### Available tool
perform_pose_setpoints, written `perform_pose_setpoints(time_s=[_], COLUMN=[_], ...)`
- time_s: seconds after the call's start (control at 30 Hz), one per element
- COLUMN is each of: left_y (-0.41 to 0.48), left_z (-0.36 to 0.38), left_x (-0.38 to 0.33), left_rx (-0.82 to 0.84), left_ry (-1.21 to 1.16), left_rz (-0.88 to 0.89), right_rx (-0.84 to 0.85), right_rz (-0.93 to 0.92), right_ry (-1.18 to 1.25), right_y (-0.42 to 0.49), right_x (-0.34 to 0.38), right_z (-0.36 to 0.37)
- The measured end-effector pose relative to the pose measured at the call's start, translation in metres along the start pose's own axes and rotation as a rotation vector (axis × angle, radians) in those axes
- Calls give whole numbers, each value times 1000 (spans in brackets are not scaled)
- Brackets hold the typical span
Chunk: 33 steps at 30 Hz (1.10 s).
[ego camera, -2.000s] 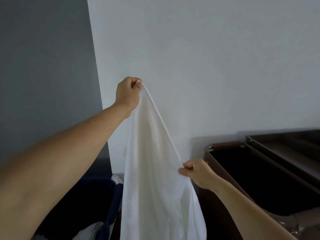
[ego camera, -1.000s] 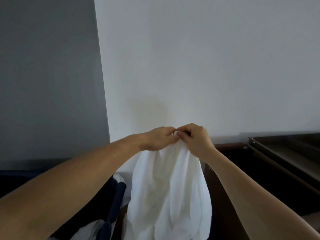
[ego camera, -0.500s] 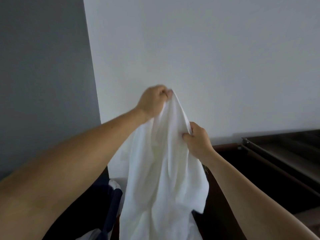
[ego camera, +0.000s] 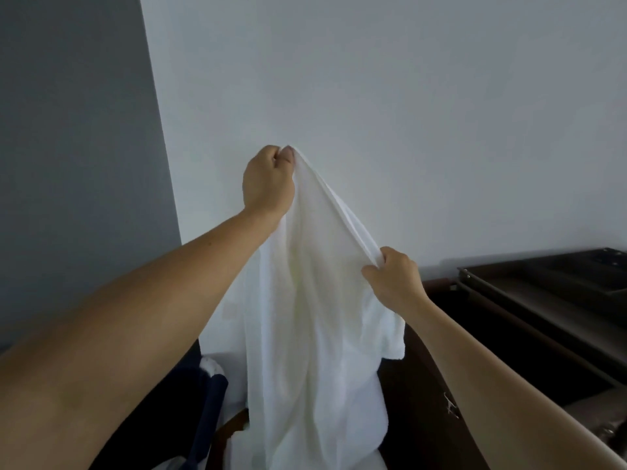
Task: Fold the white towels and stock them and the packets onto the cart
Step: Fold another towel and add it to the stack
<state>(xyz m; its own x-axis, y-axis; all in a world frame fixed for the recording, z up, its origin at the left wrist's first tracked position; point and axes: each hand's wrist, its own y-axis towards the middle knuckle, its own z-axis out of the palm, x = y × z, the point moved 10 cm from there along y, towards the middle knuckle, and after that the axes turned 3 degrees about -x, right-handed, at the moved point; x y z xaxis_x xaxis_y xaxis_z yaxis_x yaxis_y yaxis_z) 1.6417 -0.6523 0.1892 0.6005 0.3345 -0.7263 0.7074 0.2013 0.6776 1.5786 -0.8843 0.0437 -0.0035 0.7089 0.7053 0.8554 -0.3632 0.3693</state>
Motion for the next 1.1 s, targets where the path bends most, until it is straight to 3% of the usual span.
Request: perform_pose_setpoints(time_s=[0.27,0.4,0.57,0.7,0.87,1.0,1.1], left_y=[3,-1,-14,-19,-21,-21,-18], left_z=[-15,-25,-42,-54,-56,-60,-64], left_x=[67,91,128,149,169,174,176], left_rx=[-16,-21,-31,-29,22,13,18], left_ry=[82,148,238,301,320,336,363], left_rz=[-184,-216,-307,-336,-347,-358,-334], right_rx=[222,293,208,232,229,264,287], right_rz=[177,186,294,408,577,595,606], right_ry=[-218,-210,42,196,569,849,779], right_y=[-18,-24,-23,-30,-38,-39,-45], right_x=[-68,-87,-108,-119,-125,-123,-124], right_z=[22,33,30,37,45,46,43])
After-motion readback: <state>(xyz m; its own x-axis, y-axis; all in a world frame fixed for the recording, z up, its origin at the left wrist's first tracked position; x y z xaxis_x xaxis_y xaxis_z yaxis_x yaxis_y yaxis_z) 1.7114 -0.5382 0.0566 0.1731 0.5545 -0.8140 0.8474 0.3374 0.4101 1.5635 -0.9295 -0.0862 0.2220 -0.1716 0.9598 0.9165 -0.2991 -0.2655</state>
